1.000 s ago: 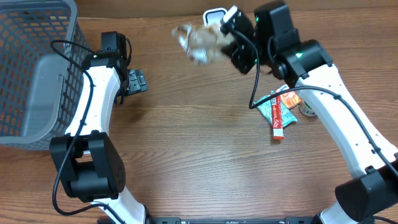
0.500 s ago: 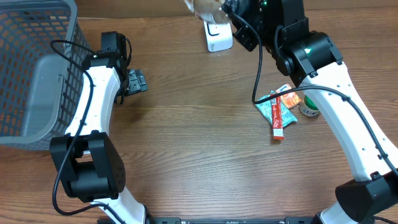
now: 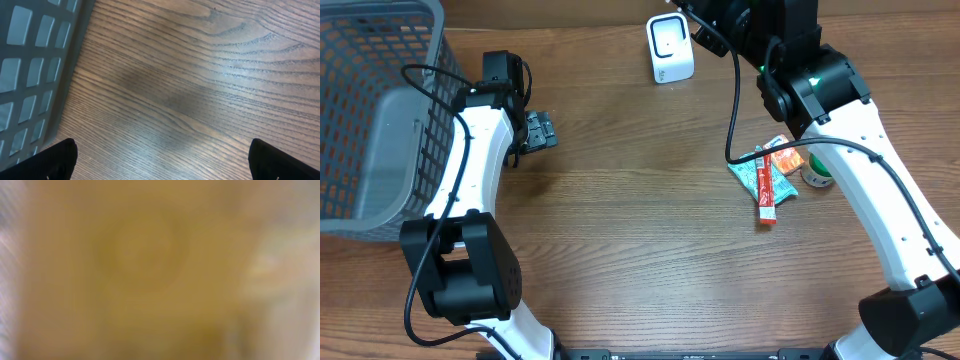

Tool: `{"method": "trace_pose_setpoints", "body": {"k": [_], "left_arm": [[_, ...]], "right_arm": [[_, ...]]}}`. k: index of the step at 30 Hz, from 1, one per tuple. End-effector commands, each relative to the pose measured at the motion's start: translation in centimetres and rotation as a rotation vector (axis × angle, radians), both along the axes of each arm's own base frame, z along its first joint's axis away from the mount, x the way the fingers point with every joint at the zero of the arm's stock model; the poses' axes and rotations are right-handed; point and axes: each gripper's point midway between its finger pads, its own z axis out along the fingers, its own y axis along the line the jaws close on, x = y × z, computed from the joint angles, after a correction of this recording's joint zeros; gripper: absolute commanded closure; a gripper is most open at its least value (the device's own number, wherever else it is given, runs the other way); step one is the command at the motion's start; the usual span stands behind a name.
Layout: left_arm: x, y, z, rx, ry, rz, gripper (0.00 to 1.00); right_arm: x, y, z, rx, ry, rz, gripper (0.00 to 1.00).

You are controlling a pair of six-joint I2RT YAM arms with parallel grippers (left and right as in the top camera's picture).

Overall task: Scan the item barcode
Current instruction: 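Carry the snack bag up to the white scanner with the right gripper, then hold the snack bag barcode against the scanner window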

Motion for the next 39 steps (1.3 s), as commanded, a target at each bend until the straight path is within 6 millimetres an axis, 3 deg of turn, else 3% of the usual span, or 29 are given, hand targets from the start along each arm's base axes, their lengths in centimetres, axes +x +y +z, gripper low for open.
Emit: {"method": "trace_pose_setpoints", "body": {"k": [1,12,21,28,39], "left_arm": [[0.6,-0.2,0.5,-0.005,-0.020,0.005,0.00],[0.6,-0.2,0.5,-0.005,-0.020,0.005,0.01],[0.6,-0.2,0.5,-0.005,-0.020,0.005,0.00],[0.6,-0.2,0.5,-0.005,-0.020,0.005,0.00],[0.6,-0.2,0.5,-0.005,-0.020,0.005,0.00]], "right_arm": [[1.0,0.7,-0.5,-0.009,-0.010,0.002,0.97],[6.9,0.1,-7.3,-0.078,0.007,-0.166,0.96],[9.6,0.6,-14.3,-0.232,0.031,-0.171,0.96],[12.7,-1.2,-15.6,-0.236,-0.064,-0.355,0.96],[12.1,2.0,-20.4,-0.284,-0.010,-0.311,0.96]]}}
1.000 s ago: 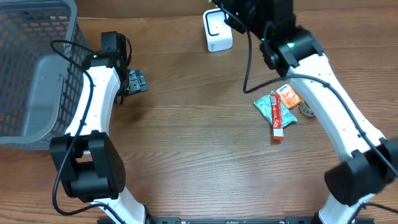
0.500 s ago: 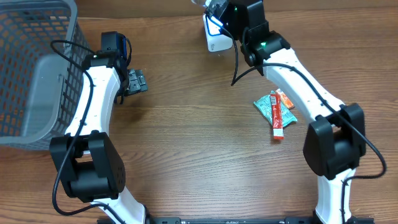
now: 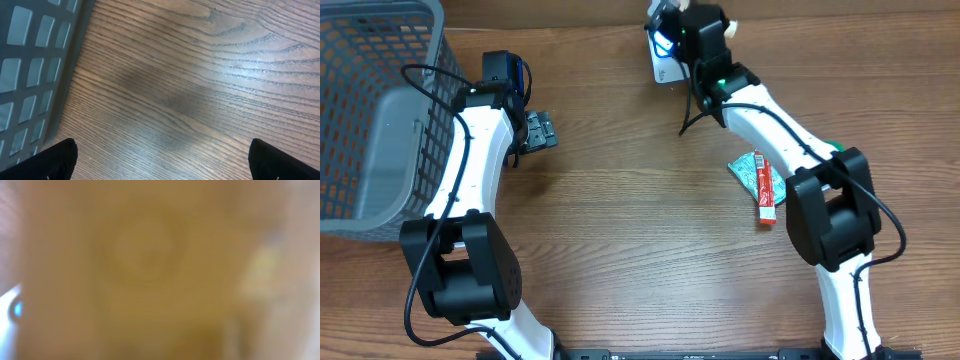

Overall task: Scan the item barcode
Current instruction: 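Hold the snack bag barcode against the scanner window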

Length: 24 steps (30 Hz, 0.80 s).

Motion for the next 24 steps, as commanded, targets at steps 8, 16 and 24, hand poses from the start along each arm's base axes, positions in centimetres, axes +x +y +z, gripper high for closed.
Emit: {"method": "trace_pose_setpoints", "body": {"k": [8,16,24], "left_arm": [[0.6,-0.1,0.5,-0.005,-0.019,0.006,0.00],[0.6,-0.1,0.5,-0.005,-0.019,0.006,0.00],[0.6,-0.1,0.5,-0.005,-0.019,0.006,0.00]], "right_arm": [[-0.9,1.6,-1.6,-0.038,0.043,0.003,0.96],[-2.4,0.9,-4.9,-0.103,0.184,0.006,0.96],[-3.2,3.1,-4.7,-0.095,0.173,0.049,0.96]]}}
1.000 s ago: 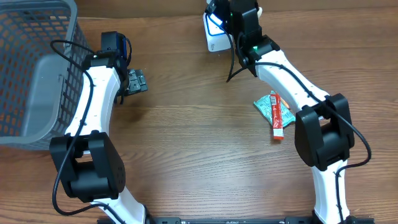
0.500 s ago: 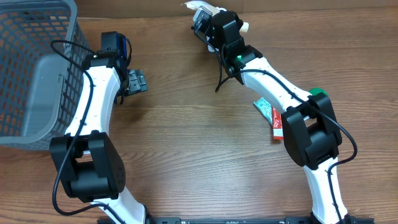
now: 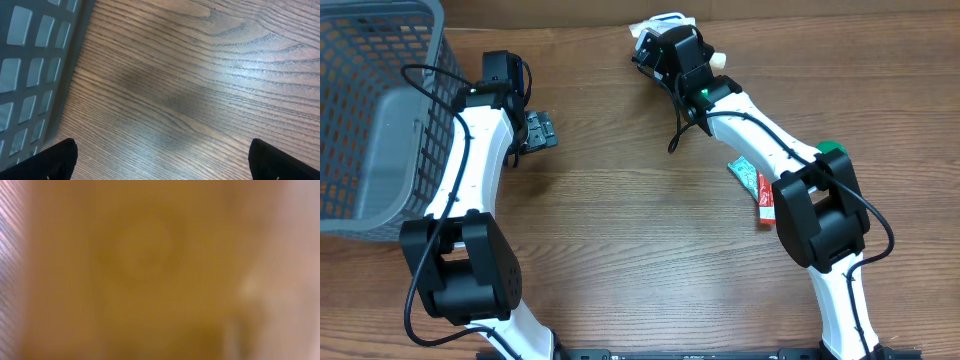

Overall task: Scan the item barcode
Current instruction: 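Hold the snack bag barcode against the scanner window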

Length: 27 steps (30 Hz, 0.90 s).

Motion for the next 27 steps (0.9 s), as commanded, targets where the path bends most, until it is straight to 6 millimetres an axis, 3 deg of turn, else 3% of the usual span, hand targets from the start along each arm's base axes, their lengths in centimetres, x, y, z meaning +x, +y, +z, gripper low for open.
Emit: {"method": "trace_pose_setpoints", "body": {"k": [1,7,22,27], "left_arm": [[0.6,-0.1,0.5,-0.005,-0.020,0.006,0.00],[0.6,-0.1,0.5,-0.005,-0.020,0.006,0.00],[0.7,-0.4,0.5,-0.006,-0.020,-0.001,0.00],[0.7,-0.4,0.5,-0.006,-0.020,-0.001,0.00]], "right_arm": [[0.0,2.0,1.2,0.037,-0.039,0.027,0.96],[-0.1,3.2,2.0,0.057,-0.069,0.045,0.96],[-0.8,2.6,0.5,0.042,-0.004,0.028,0.96],[-0.5,1.5,2.8,0.105,-0.063,-0.078,0.96]]}}
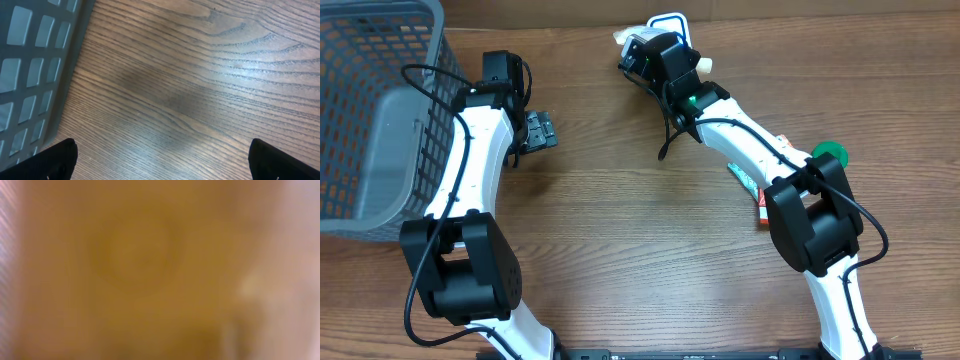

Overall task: Scan the item barcode
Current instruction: 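Hold the snack bag barcode against the scanner window, then bring the snack bag down and lay it beside the wipes pack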

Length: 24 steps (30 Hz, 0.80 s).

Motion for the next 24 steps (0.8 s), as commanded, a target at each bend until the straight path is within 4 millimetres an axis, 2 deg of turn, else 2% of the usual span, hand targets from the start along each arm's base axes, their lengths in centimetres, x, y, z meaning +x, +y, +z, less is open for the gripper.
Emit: {"method": "trace_pose_setpoints", "body": {"k": [1,8,11,13,16,22,24], "left_arm": [[0.6,-0.3,0.5,-0.006,-0.019,0.002,0.00],[0.6,-0.3,0.5,-0.006,-0.019,0.001,0.00],[0.6,-0.3,0.5,-0.006,-0.019,0.002,0.00],[0.6,-0.3,0.5,-0.006,-0.019,0.002,0.00],[0.6,-0.3,0.5,-0.006,-0.019,0.002,0.00],[0.6,-0.3,0.5,-0.006,-0.019,0.001,0.00],[0.6,-0.3,0.5,-0.006,-0.019,0.001,0.00]], "right_arm": [[0.6,-0.9,3.8,0.118,-0.074,-0.115,0.96],[-1.5,-2.3,12.4,0.392,-0.131,-0.225,0.96],[-3.9,-3.8,14.5,0.499,-0.075,-0.302,0.96],[-5.6,-4.9,14.8,0.541,-0.015,-0.363,0.97],[-9.2,-6.3,12.8,0.536,0.154,-0.439,0.96],[-17.9,-6.1,4.9,0.472,0.708,-0.455,0.96],[-20.4,-5.9,3.1,0.467,0.858,-0.452,0.96]]}}
